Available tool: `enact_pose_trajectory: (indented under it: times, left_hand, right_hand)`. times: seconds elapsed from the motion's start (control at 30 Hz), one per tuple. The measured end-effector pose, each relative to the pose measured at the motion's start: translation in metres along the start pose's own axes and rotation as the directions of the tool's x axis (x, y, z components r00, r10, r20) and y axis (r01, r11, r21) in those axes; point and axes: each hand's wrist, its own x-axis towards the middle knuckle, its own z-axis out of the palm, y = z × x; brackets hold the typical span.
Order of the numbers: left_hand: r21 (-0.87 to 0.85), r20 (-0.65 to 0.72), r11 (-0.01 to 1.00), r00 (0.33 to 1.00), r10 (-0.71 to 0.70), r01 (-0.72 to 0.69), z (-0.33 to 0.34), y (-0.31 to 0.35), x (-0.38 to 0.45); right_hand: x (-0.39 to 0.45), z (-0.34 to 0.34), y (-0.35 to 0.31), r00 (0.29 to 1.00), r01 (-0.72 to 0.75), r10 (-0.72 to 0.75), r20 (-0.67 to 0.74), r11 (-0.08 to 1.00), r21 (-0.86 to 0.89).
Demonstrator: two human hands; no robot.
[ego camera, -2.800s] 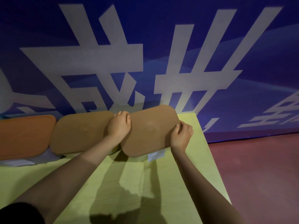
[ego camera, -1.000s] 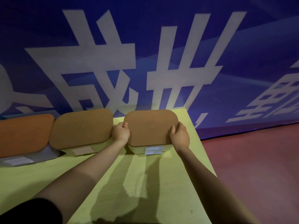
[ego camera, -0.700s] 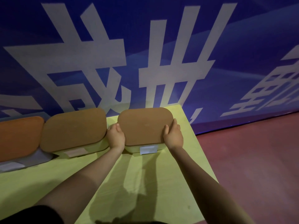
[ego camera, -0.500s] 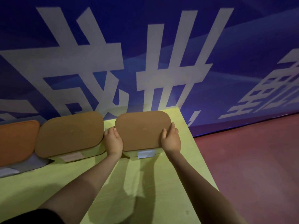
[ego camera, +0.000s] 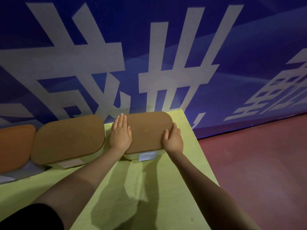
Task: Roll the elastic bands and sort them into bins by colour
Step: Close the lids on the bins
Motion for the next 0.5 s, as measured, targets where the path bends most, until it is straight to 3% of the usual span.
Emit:
enact_pose_trajectory:
  times: [0.23,0.5]
  left_hand:
    - [-0.024,0.010,1.000,1.000,-0.017,0.017,0.000,-0.002,0.008]
    - [0.154,0.114,0.988,0.993,-0.012,-0.005,-0.017,-0.023,0.028]
  right_hand:
    - [0.006,0.005,-0.004,0.999,0.011,-0.009,-0.035,0.999,0.053]
    - [0.012,0.025,-0.031,1.000,0.000,0.001,-0.020,0.998,0.063]
